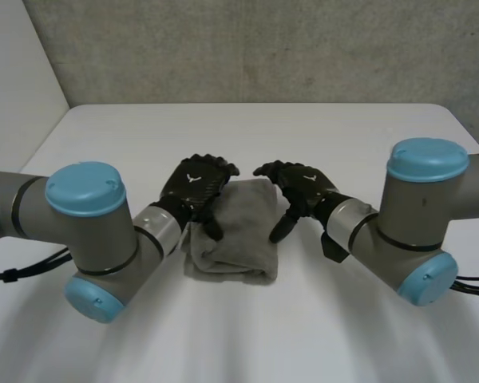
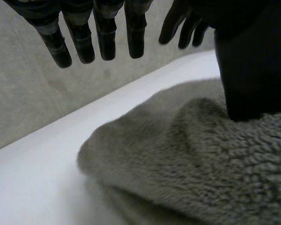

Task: Fold the towel.

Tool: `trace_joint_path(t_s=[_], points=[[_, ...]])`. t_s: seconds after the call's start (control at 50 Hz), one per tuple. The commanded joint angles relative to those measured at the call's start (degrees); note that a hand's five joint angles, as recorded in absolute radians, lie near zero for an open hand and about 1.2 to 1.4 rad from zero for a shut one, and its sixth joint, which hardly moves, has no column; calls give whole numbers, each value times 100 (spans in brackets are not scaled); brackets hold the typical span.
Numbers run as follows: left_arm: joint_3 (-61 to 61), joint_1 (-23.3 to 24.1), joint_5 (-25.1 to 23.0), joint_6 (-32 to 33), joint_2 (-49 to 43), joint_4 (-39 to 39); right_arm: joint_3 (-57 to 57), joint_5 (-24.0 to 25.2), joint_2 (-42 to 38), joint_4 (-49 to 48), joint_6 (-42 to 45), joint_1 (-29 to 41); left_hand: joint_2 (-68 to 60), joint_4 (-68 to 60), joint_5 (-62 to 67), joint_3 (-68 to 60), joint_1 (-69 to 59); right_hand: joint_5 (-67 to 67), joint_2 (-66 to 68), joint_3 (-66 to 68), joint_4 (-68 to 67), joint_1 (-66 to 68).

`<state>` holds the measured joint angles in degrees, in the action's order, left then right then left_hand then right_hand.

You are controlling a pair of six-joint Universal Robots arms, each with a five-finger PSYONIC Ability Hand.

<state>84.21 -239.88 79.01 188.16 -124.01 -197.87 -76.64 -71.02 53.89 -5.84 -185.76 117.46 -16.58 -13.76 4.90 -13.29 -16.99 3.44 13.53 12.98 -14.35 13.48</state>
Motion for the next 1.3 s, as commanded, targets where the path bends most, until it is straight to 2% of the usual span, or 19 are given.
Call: trace_joint_path(t_s=[0.02,0.16,0.34,0.5,0.54,0.66,0.72,0.76,0.78,0.8,0.82,0.86,0.92,1.02,1.3], points=[[227,-304,26,966,-123,20,377,-359,-431,39,31,286,182,376,-14,329,224,-344,-353,-298,435,-348],[439,-410,62,1214,-194,29,720,-509,-967,144,92,392,216,376,-48,329,257,-344,-353,-298,435,-348],[447,-384,62,1188,17,38,782,-606,-907,250,251,480,250,376,-81,329,291,-344,-353,-298,435,-348],[421,-349,70,889,615,179,554,-606,-142,277,295,462,553,376,-384,329,594,-344,-353,-298,435,-348],[369,-375,70,592,965,222,414,-606,356,268,295,409,586,376,-418,329,627,-344,-353,-298,435,-348],[210,-428,62,45,1432,319,237,-641,974,285,426,234,586,376,-418,329,627,-344,-353,-298,435,-348],[8,-480,79,-254,1608,653,132,-896,1343,285,576,137,586,376,-418,329,627,-344,-353,-298,435,-348],[-176,-647,158,-516,1669,1090,71,-1377,1606,285,751,49,586,376,-418,329,627,-344,-353,-298,435,-348],[-177,-647,158,-517,1669,1093,70,-1380,1607,285,752,49,586,376,-418,329,627,-344,-353,-298,435,-348],[-290,-708,245,-674,1704,1293,53,-1641,1677,268,847,23,569,376,-401,329,611,-344,-353,-298,435,-348],[-291,-709,246,-675,1704,1295,53,-1643,1677,268,848,23,569,376,-401,329,611,-344,-353,-298,435,-348],[-483,-753,439,-1008,1748,1566,70,-2020,1756,233,1032,14,536,376,-367,329,577,-344,-353,-298,435,-348],[-519,-779,623,-1202,1801,1620,70,-2214,1783,241,1138,-56,569,376,-401,329,610,-344,-353,-298,435,-348],[-484,-823,782,-1220,1863,1620,44,-2223,1792,285,1165,-188,586,376,-418,329,627,-344,-353,-298,435,-348],[-458,-832,800,-1203,1863,1620,9,-2215,1809,294,1156,-250,586,376,-418,329,627,-344,-353,-298,435,-348]])
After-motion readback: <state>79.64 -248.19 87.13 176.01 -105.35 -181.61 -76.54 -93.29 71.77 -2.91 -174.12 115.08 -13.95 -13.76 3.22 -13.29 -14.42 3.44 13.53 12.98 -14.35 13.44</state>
